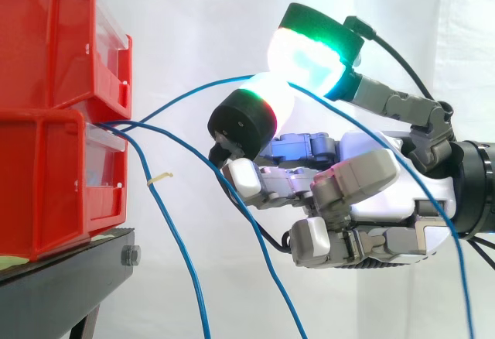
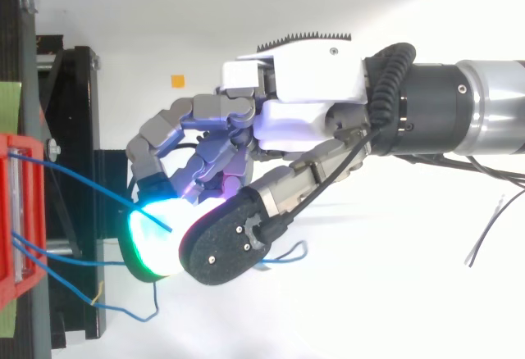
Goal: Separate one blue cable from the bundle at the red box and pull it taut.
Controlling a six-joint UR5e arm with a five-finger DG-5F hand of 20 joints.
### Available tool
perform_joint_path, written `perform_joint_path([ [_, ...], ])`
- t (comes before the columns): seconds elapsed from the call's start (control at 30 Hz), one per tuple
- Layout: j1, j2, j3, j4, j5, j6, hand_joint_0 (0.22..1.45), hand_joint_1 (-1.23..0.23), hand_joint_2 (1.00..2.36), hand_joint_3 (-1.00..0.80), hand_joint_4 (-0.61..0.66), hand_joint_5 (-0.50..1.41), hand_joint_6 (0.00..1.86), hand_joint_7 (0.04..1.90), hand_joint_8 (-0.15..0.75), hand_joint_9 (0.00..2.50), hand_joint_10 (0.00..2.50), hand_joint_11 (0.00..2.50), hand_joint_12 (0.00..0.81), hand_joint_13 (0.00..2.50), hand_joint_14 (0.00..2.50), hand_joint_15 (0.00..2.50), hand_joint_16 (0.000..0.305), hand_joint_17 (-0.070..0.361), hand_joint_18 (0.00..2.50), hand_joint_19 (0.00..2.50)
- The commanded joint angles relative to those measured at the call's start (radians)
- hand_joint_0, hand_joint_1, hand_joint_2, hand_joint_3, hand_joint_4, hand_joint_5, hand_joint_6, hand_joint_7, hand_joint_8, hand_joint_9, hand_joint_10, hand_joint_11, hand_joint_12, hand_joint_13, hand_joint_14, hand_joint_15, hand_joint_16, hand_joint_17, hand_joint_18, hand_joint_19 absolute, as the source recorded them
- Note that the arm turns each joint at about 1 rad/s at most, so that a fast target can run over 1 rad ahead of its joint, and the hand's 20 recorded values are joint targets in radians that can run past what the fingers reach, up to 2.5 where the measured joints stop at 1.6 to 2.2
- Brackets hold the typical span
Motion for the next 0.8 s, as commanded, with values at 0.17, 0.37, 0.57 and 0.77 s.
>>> perform_joint_path([
  [0.17,0.000,0.000,0.000,0.001,0.000,0.000,0.66,-0.77,1.02,-0.12,0.02,-0.19,0.88,1.22,0.310,0.74,0.02,0.64,0.334,1.47,0.01,1.58,0.046,0.103,1.02,1.00],
  [0.37,0.001,0.000,0.000,0.002,0.012,0.000,0.67,-0.77,1.02,-0.12,0.02,-0.19,0.88,1.22,0.310,0.74,0.02,0.66,0.320,1.48,0.01,1.70,0.046,0.104,1.14,1.24],
  [0.57,0.001,0.000,0.000,-0.001,0.020,0.000,0.67,-0.76,1.02,-0.13,0.02,-0.19,0.88,1.23,0.310,0.72,0.02,0.62,0.369,1.28,0.03,1.20,0.047,0.105,1.16,1.23],
  [0.77,0.001,0.000,-0.002,0.001,0.020,0.000,0.67,-0.77,1.02,-0.12,0.02,-0.19,0.88,1.22,0.312,0.72,0.01,0.50,0.394,1.17,0.01,0.28,0.046,0.103,1.01,0.78],
])
